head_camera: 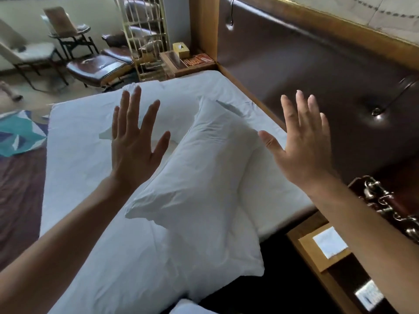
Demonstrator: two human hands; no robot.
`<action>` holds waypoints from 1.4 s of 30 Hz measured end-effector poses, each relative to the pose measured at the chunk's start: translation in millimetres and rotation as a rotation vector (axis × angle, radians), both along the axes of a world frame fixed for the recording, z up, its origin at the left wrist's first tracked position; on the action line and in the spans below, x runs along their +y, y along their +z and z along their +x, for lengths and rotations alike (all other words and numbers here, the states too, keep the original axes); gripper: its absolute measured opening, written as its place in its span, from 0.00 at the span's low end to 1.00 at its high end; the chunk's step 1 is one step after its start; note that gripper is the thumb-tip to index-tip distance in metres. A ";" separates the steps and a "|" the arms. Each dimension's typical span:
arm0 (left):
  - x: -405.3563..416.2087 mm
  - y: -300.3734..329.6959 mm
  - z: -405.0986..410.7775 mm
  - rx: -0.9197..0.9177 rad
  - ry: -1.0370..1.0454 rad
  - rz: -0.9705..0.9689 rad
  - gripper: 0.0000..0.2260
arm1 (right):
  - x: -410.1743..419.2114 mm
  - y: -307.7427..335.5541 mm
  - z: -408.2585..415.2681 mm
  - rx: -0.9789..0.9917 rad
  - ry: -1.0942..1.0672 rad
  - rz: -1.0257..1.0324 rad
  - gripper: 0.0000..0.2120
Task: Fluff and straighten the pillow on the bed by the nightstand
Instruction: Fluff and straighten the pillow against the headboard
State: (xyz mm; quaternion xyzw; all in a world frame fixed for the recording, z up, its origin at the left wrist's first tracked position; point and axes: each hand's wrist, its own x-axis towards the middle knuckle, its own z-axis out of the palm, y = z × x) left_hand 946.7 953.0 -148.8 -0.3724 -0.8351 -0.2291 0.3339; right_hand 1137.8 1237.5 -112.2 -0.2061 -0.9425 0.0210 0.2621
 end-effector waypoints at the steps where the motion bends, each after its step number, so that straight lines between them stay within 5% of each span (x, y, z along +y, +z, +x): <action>1: 7.1 -1.2 0.5 -0.003 0.017 -0.002 0.25 | 11.4 -3.4 -8.7 -0.002 0.023 -0.016 0.40; 18: -9.4 -123.0 -46.4 -0.328 0.161 -0.105 0.24 | 46.6 -114.0 -82.5 -0.088 -0.038 -0.381 0.39; 25: -5.9 -181.8 -68.0 -0.633 0.189 -0.133 0.26 | 13.0 -192.8 -71.6 -0.245 -0.195 -0.536 0.38; 35: -0.9 -276.9 -103.0 -0.813 0.232 -0.297 0.28 | -58.1 -328.4 -82.9 -0.456 -0.275 -0.876 0.46; 42: -6.2 -352.0 -120.6 -1.090 0.289 -0.178 0.30 | -66.9 -392.5 -97.1 -0.494 -0.317 -0.927 0.48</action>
